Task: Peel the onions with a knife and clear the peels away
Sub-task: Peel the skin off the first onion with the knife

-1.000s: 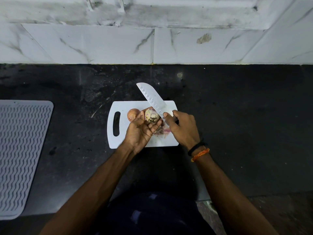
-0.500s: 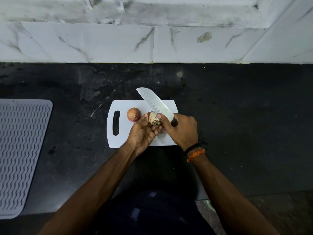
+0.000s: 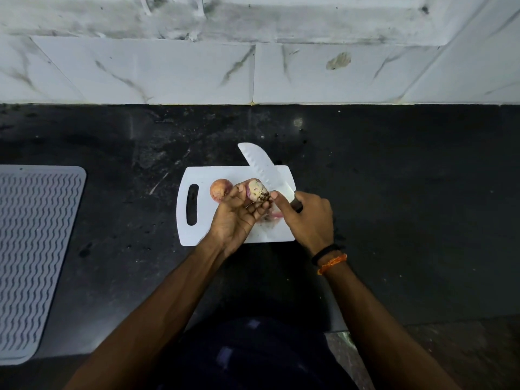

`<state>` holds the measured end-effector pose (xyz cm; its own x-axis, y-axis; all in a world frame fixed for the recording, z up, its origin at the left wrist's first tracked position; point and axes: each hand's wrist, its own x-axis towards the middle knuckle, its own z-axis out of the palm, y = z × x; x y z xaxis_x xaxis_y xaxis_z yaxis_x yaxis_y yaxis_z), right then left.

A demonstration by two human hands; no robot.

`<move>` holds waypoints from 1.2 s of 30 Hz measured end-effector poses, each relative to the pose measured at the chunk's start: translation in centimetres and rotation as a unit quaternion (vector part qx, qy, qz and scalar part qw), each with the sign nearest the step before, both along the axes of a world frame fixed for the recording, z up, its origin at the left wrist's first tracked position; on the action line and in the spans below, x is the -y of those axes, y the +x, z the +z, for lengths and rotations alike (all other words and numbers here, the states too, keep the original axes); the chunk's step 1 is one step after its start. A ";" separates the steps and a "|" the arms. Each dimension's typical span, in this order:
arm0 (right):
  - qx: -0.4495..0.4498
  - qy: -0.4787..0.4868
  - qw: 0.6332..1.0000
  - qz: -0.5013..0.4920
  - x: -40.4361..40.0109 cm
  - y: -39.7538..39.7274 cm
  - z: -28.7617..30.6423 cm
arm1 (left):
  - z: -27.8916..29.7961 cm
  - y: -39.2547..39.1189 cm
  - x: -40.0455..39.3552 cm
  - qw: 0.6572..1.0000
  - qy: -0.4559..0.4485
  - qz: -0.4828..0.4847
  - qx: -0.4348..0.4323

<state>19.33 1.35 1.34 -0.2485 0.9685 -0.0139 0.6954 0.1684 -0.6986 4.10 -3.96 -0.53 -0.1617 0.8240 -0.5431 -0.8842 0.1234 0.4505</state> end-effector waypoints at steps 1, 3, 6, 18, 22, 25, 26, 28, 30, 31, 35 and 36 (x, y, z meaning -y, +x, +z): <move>0.009 0.008 1.000 0.008 0.1 0.0 0.1 | -0.1 0.0 0.0 1.000 0.007 0.004 0.005; 0.023 0.016 1.000 0.006 0.2 -0.2 0.3 | 0.0 0.0 0.0 1.000 0.023 0.001 0.003; 0.038 0.034 0.999 0.011 0.3 -0.3 0.4 | 0.1 -0.1 0.0 0.999 0.030 -0.011 -0.019; 0.030 0.057 0.998 0.005 -0.2 0.0 -0.6 | 0.5 0.0 -0.2 0.999 0.027 -0.013 -0.035; 0.049 0.063 0.997 0.020 -0.1 0.1 -0.5 | 0.3 0.1 -0.1 0.999 0.029 -0.017 -0.040; 0.046 0.072 0.996 0.035 0.2 0.0 -0.7 | 0.4 0.1 -0.1 0.998 0.024 -0.016 -0.058; 0.042 0.073 0.996 0.036 0.3 0.0 -0.8 | 0.4 0.1 -0.1 0.998 0.021 -0.017 -0.061; 0.038 0.068 0.997 0.025 0.1 0.0 -0.8 | 0.4 0.2 -0.3 0.998 0.019 -0.017 -0.053; 0.033 0.068 0.997 0.022 -0.1 0.0 -0.6 | 0.5 0.1 -0.3 0.999 0.015 -0.016 -0.049; 0.029 0.072 0.997 0.027 -0.3 0.1 -0.6 | 0.7 0.1 -0.3 0.999 0.012 -0.015 -0.048; 0.045 0.078 0.995 0.036 -0.6 0.0 -0.4 | 0.6 0.2 -0.2 0.998 0.004 -0.018 -0.056; 0.052 0.080 0.995 0.034 -0.6 0.0 -0.4 | 0.6 0.2 -0.1 0.998 0.004 -0.021 -0.061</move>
